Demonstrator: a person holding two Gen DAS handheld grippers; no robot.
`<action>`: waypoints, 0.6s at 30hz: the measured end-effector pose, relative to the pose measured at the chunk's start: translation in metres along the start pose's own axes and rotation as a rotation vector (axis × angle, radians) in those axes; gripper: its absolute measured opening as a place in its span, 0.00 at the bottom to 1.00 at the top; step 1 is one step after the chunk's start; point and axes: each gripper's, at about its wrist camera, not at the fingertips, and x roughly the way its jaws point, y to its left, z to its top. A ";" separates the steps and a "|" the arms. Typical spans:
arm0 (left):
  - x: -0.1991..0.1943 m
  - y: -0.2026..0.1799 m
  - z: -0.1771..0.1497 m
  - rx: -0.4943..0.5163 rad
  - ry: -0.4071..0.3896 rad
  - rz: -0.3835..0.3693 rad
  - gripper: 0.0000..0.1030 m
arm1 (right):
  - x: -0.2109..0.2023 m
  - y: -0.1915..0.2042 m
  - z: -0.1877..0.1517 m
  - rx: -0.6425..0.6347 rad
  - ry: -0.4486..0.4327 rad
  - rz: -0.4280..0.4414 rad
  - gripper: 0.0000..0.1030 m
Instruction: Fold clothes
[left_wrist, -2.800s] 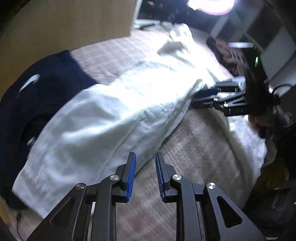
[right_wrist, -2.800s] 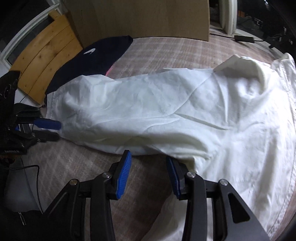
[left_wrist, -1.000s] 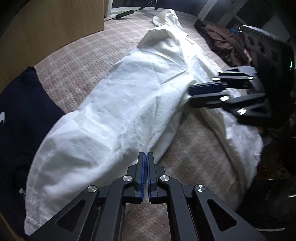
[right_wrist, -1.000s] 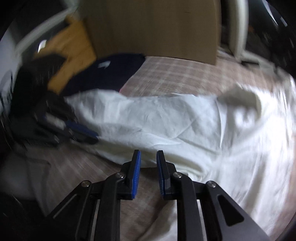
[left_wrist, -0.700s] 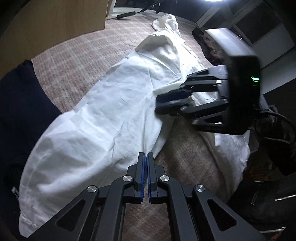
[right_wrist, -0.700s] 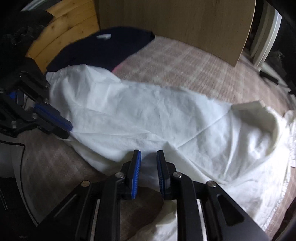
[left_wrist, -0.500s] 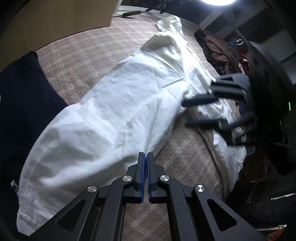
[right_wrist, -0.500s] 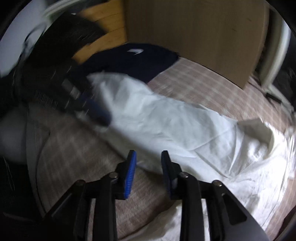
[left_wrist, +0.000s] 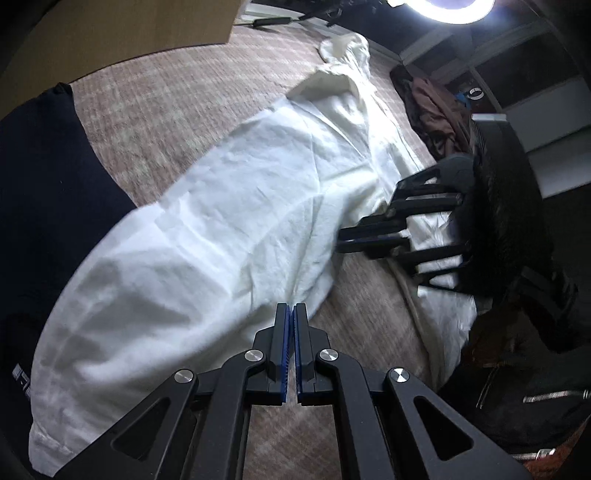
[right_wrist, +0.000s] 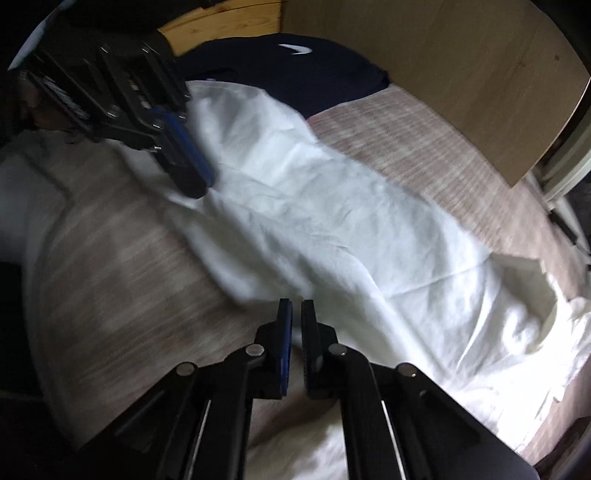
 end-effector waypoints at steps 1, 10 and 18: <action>0.004 -0.001 -0.002 0.006 0.017 -0.001 0.02 | -0.001 -0.001 -0.004 0.006 0.027 0.025 0.05; 0.009 -0.026 -0.009 0.070 0.016 0.094 0.11 | -0.034 -0.028 -0.017 0.153 -0.056 0.060 0.20; 0.032 -0.064 0.017 0.196 -0.011 0.204 0.33 | -0.042 -0.072 -0.041 0.383 -0.138 0.060 0.20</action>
